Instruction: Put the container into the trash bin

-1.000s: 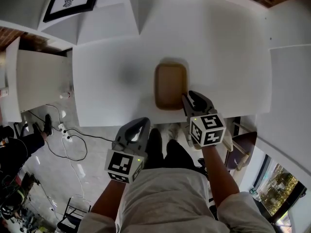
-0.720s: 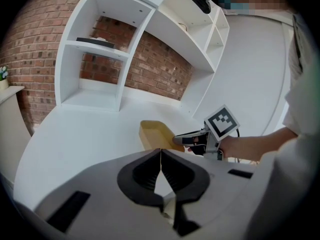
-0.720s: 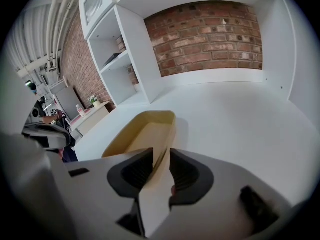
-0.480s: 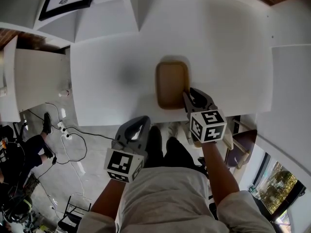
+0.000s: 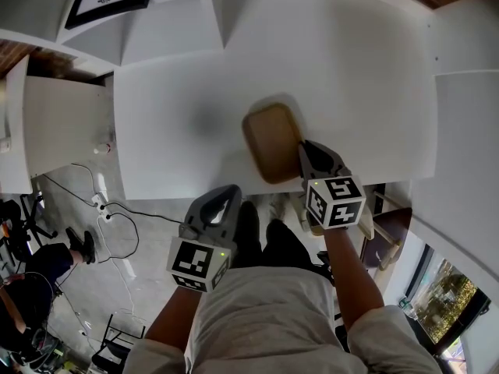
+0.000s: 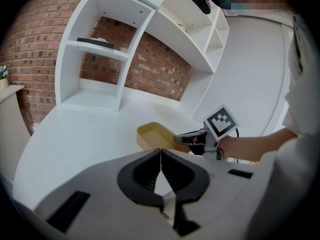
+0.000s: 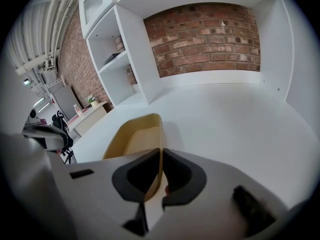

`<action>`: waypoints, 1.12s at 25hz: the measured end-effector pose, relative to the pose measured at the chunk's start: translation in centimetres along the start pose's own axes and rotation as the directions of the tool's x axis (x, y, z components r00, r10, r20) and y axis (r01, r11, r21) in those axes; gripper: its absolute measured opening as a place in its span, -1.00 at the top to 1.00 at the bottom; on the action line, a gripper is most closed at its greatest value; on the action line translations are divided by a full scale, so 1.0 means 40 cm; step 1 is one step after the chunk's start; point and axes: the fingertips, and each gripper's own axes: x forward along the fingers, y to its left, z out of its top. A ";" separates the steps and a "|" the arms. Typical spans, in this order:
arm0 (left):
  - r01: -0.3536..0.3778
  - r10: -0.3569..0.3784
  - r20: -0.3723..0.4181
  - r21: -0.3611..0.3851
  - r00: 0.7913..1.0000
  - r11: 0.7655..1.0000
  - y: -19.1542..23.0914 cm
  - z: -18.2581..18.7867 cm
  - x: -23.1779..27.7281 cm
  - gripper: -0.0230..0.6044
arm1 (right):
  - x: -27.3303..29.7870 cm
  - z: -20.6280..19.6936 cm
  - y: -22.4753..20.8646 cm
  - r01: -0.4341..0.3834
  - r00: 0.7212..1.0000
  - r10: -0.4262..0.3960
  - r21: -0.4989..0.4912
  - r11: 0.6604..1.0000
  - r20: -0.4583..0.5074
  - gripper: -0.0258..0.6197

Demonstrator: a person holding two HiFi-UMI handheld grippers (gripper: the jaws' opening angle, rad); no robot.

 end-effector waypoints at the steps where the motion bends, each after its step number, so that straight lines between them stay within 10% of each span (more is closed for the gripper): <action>1: 0.001 -0.001 0.002 0.000 1.000 1.000 -0.001 0.000 -0.001 0.87 | -0.001 0.000 0.001 -0.001 1.000 0.001 0.000 1.000 0.001 0.80; 28: 0.012 -0.014 0.045 0.034 0.999 0.999 -0.041 0.020 -0.070 0.87 | -0.105 0.028 0.062 -0.036 0.998 0.038 -0.031 0.999 0.057 0.81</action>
